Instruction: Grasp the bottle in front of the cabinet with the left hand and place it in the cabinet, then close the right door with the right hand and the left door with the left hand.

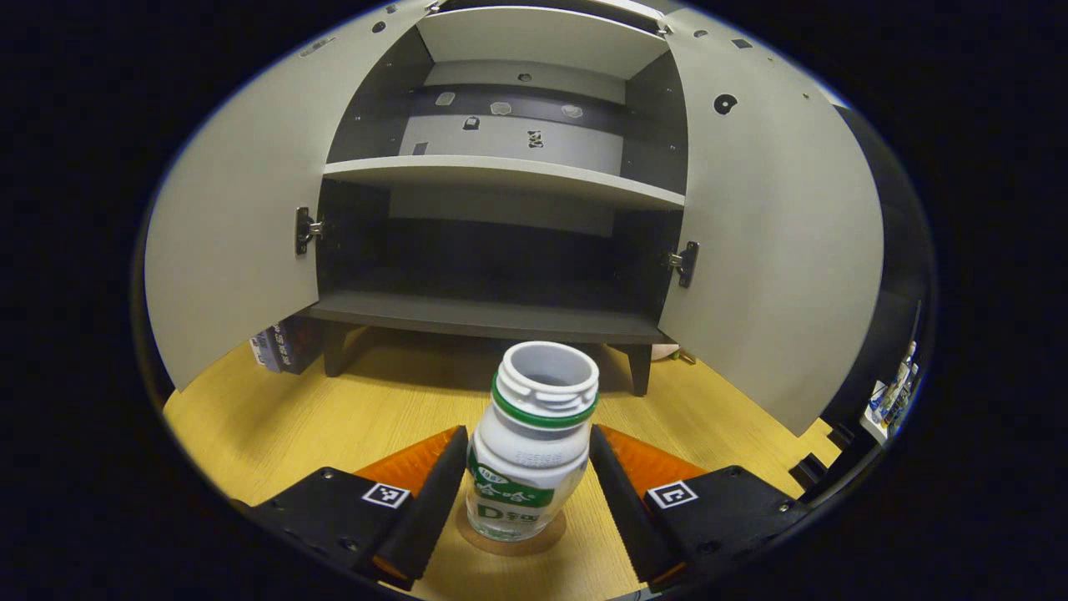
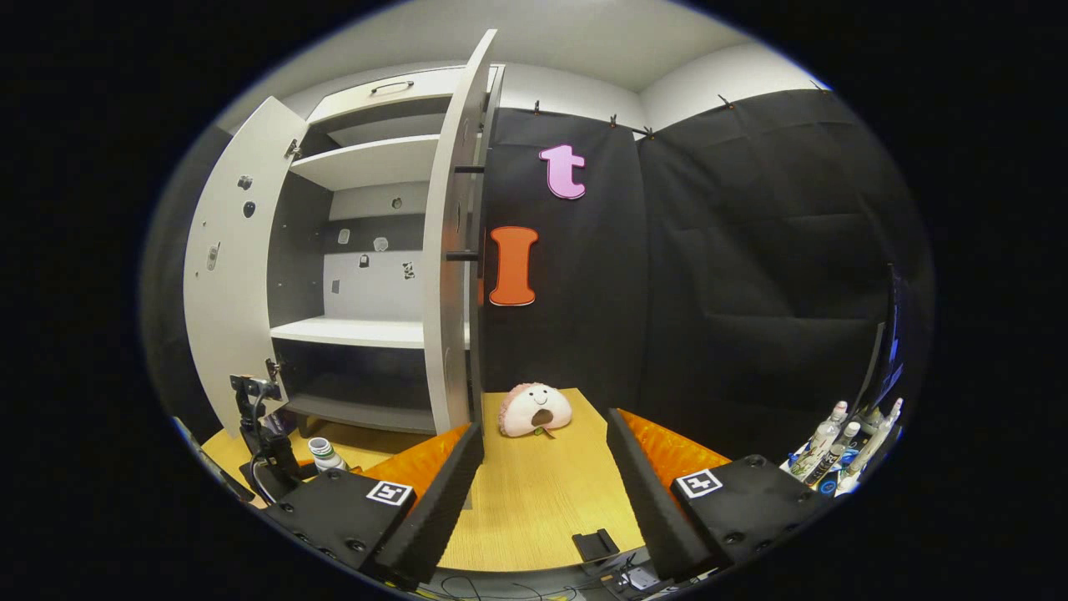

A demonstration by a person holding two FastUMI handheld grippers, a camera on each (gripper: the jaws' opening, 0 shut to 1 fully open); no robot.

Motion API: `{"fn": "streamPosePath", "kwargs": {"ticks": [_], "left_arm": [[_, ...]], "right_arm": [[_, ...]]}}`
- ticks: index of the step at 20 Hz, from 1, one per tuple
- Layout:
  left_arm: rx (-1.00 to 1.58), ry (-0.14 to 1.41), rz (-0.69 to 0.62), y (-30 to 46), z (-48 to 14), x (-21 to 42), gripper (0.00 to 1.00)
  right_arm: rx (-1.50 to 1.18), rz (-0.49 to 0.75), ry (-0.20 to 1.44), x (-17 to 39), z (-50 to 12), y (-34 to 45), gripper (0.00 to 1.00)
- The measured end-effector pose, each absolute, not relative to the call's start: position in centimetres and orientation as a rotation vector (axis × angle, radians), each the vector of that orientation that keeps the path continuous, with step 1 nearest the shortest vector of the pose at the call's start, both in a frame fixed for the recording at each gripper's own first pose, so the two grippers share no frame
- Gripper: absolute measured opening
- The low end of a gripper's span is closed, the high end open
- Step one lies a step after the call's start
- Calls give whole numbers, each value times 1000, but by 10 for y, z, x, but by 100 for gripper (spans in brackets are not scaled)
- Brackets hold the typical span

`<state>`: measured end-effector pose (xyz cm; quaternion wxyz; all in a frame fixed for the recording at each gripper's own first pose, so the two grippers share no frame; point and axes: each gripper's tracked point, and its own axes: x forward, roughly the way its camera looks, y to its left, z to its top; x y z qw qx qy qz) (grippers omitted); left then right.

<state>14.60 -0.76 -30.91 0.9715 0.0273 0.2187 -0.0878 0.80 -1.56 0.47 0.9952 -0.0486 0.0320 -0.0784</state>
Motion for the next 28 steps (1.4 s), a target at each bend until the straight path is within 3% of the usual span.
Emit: {"fn": "streamPosePath", "kwargs": {"ticks": [2,4,17,28], "left_arm": [[57,455,-194,-13,-310,148,79],[51,482,-196,-9,-305,144,77],[86,394,-145,19,-156,181,76],[152,230,-137,2,-26,278,76]], "right_arm": [[-99,-155,68,8,3,-14,99],[-97,-151,70,7,2,-12,99],[-85,-70,98,18,-18,11,99],[-77,-92,134,30,-33,-9,98]]}}
